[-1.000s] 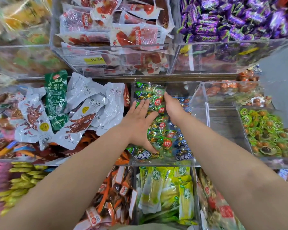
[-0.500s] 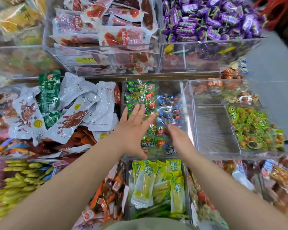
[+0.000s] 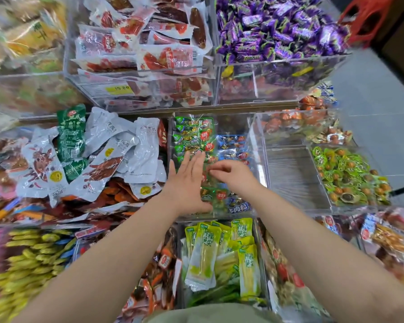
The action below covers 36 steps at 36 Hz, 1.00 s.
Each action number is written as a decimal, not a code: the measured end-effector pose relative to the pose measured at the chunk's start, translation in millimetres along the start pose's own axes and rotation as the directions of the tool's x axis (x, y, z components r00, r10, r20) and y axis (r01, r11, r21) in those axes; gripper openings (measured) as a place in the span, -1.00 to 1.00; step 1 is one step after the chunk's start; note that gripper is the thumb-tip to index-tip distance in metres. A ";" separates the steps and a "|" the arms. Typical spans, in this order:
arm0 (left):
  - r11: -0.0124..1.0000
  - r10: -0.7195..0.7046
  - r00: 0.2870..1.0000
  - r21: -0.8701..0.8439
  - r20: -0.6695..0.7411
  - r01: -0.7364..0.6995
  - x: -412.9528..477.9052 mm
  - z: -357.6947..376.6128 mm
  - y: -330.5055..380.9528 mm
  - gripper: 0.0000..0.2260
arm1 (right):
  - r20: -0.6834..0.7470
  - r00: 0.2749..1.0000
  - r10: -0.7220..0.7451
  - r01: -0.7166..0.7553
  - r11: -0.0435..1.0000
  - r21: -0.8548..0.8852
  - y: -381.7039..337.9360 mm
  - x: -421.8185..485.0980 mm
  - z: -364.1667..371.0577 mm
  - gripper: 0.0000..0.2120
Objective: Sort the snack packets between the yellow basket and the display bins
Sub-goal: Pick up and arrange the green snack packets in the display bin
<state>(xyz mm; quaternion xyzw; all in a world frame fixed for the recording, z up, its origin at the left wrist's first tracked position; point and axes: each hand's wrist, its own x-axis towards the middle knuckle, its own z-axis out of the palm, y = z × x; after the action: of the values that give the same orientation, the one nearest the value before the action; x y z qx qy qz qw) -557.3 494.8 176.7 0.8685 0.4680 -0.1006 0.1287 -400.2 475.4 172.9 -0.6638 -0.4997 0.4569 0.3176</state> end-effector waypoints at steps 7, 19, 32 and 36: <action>0.998 0.031 0.997 0.060 0.069 -0.036 2.6 -3.2 -10.4 0.34 | -0.109 0.993 0.039 -0.025 0.991 0.128 40.3 -40.4 -7.4 -0.93; 0.973 0.054 0.993 0.216 0.108 -0.076 -21.1 -16.7 -4.0 -0.02 | -0.053 0.991 -0.123 0.123 0.992 0.004 34.7 -41.7 11.0 -0.92; 0.991 0.096 0.994 0.101 -0.060 -0.090 -3.3 14.8 -3.0 0.02 | -0.045 0.999 0.023 -0.002 0.907 0.422 37.6 -39.4 7.2 -0.82; 0.990 0.005 1.000 0.140 -0.023 -0.002 4.6 12.0 0.1 0.15 | 0.013 1.000 0.021 -0.024 0.979 0.201 57.3 -52.5 5.7 -0.54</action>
<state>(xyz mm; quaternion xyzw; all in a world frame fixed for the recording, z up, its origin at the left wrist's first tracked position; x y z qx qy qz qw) -555.3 494.6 164.0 0.8773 0.4597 -0.1231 0.0620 -388.4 408.0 135.6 -0.6314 -0.4451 0.5123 0.3752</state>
